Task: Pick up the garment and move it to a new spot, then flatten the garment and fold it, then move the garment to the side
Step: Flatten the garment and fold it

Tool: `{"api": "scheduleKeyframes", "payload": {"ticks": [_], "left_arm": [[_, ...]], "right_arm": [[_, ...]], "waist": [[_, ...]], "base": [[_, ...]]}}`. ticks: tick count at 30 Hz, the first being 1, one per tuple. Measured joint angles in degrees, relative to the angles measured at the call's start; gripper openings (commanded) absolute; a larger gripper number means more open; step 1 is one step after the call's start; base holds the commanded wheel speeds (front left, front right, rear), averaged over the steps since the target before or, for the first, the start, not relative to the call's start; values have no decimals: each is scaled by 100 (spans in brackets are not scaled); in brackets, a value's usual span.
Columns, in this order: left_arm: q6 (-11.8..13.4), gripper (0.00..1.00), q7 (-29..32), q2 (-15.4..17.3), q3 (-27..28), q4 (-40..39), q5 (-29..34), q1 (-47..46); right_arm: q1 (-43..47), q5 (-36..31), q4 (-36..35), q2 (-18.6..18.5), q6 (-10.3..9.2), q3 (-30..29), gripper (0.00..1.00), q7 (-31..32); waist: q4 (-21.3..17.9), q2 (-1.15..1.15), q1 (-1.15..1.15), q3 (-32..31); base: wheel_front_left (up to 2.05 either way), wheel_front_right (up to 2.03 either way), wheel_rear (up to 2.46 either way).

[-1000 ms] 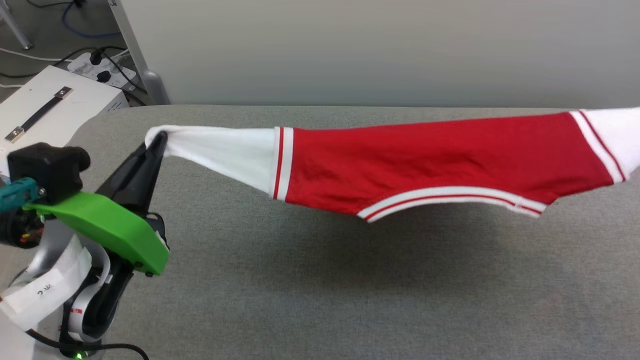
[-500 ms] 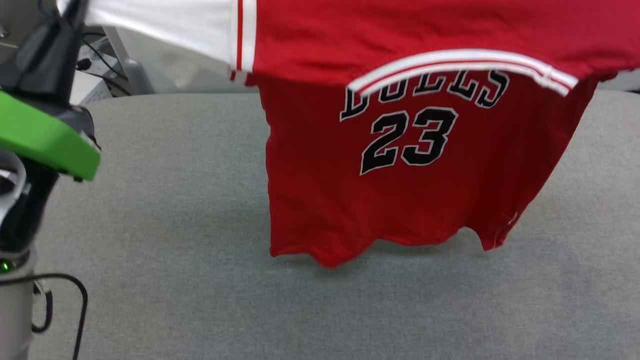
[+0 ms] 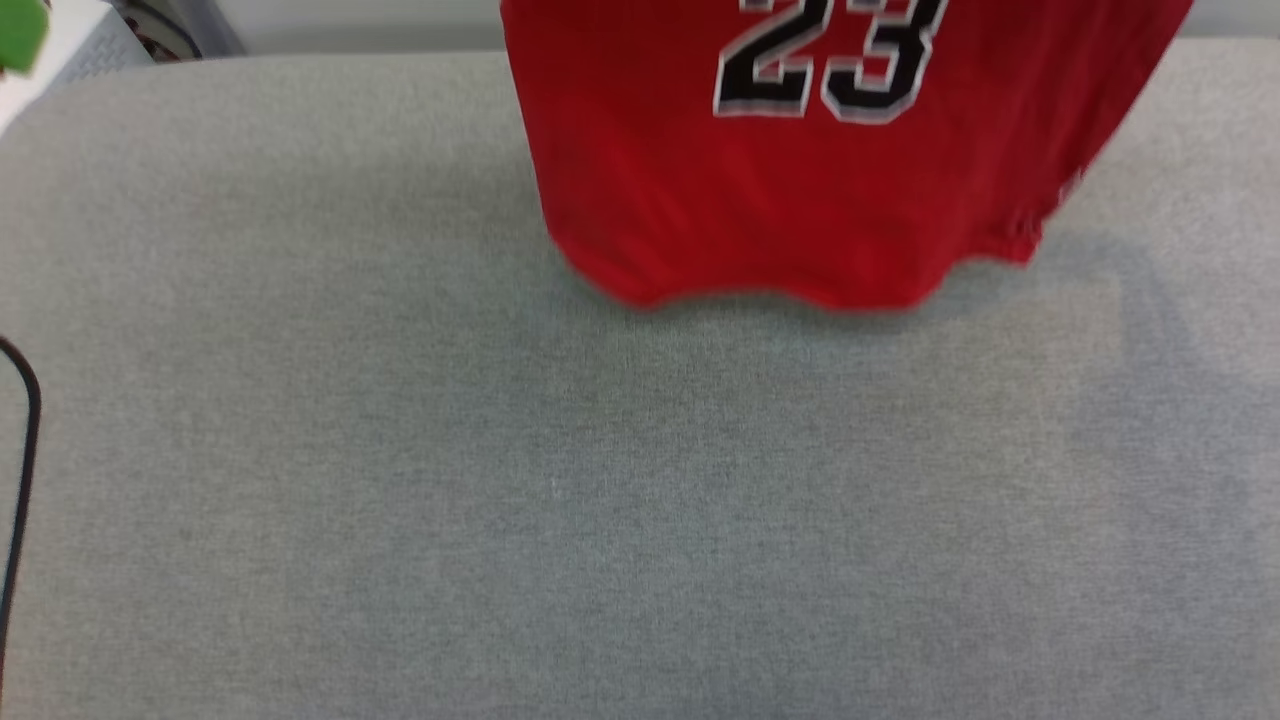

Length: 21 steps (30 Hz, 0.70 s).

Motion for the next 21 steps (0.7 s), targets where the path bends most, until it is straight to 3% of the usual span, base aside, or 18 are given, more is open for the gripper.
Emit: {"api": "scheduleKeyframes", "payload": {"ticks": [11, 21], "left_arm": [[-26, 0, -899, 116, -968, 1816, 207, -2511], [-47, 0, -2047, -287, -1384, 3723, 303, -3924]], "right_arm": [[-2427, -617, 1664, 331, 3, 397, 0, -758], [-3515, -1146, 3106, 902, 3, 308, 0, -1678]], "waist": [[6, 0, 1, 1179], [85, 0, 0, 2008]], "base": [[0, 0, 0], [0, 0, 0]]}}
